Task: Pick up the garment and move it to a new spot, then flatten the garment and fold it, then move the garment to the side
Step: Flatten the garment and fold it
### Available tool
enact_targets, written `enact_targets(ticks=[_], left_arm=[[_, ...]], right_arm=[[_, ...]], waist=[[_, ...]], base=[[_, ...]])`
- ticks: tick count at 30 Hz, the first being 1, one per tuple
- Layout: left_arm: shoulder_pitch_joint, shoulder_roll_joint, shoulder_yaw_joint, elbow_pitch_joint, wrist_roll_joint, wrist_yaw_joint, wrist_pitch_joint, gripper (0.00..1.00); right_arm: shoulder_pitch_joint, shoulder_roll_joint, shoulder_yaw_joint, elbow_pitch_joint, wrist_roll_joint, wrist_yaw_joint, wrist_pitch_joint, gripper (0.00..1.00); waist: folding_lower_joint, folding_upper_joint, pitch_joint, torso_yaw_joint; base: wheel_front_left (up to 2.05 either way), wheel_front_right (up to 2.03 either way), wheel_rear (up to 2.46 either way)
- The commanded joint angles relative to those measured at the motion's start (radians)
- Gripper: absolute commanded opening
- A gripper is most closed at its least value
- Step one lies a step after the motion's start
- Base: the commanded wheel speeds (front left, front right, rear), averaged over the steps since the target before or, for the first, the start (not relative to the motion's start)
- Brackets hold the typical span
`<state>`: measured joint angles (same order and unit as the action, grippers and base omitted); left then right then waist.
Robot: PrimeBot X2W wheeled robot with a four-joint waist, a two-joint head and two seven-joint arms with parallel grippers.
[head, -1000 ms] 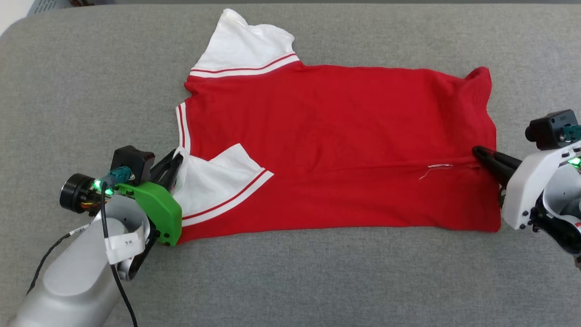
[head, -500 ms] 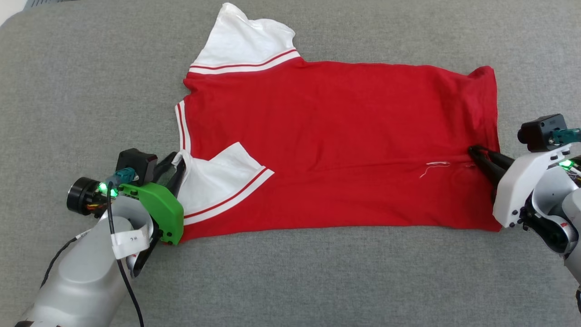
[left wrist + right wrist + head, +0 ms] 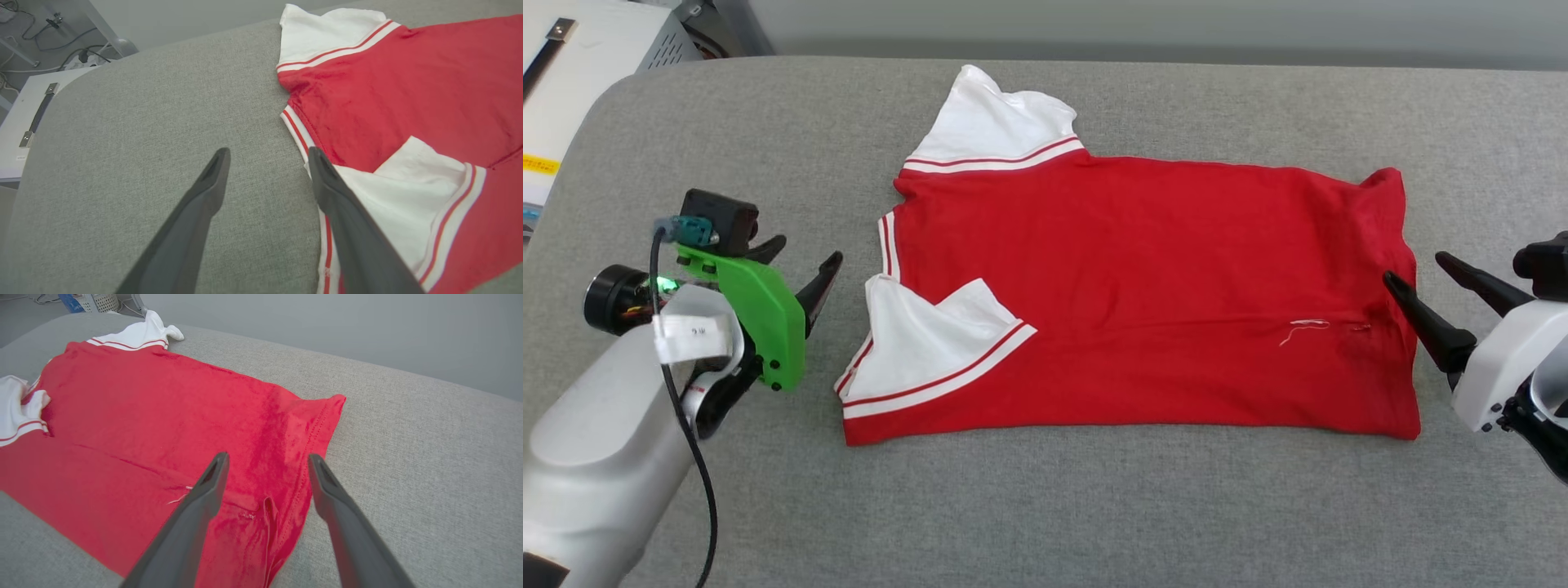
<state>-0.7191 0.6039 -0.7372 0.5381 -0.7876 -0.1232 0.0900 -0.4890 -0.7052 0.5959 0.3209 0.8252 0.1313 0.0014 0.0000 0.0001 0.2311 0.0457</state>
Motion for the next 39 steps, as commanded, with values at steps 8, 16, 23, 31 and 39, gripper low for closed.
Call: enact_targets(ticks=[8, 16, 23, 31, 39], left_arm=[[-0.036, 0.081, -0.082, -0.179, -0.222, -0.007, 0.452, 1.00], [-0.005, 0.125, -0.165, -0.233, -0.261, -0.007, 0.606, 1.00], [0.042, 0.100, -0.200, -0.149, -0.266, -0.007, 0.599, 1.00], [0.071, 0.065, -0.248, -0.083, -0.283, -0.007, 0.532, 0.00], [0.062, 0.097, -0.252, -0.113, -0.268, -0.007, 0.393, 0.00]], right_arm=[[0.035, 0.018, -0.040, -0.037, -0.029, -0.001, 0.023, 1.00], [0.036, 0.038, -0.053, -0.051, -0.038, -0.001, 0.050, 1.00], [0.017, 0.062, -0.046, -0.061, -0.051, -0.001, 0.072, 1.00], [-0.004, 0.038, -0.041, -0.080, -0.061, -0.001, 0.090, 1.00], [-0.013, -0.090, -0.067, -0.148, -0.025, -0.001, 0.243, 1.00]], waist=[[0.0000, -0.0001, -0.001, -0.006], [0.0000, -0.0001, 0.018, -0.031], [0.0000, -0.0001, 0.060, -0.056], [0.0000, -0.0001, 0.064, -0.060], [0.0000, -0.0001, 0.014, -0.040]], base=[[0.00, 0.00, 0.00], [0.00, 0.00, 0.00], [0.00, 0.00, 0.00], [0.00, 0.00, 0.00], [0.00, 0.00, 0.00]])
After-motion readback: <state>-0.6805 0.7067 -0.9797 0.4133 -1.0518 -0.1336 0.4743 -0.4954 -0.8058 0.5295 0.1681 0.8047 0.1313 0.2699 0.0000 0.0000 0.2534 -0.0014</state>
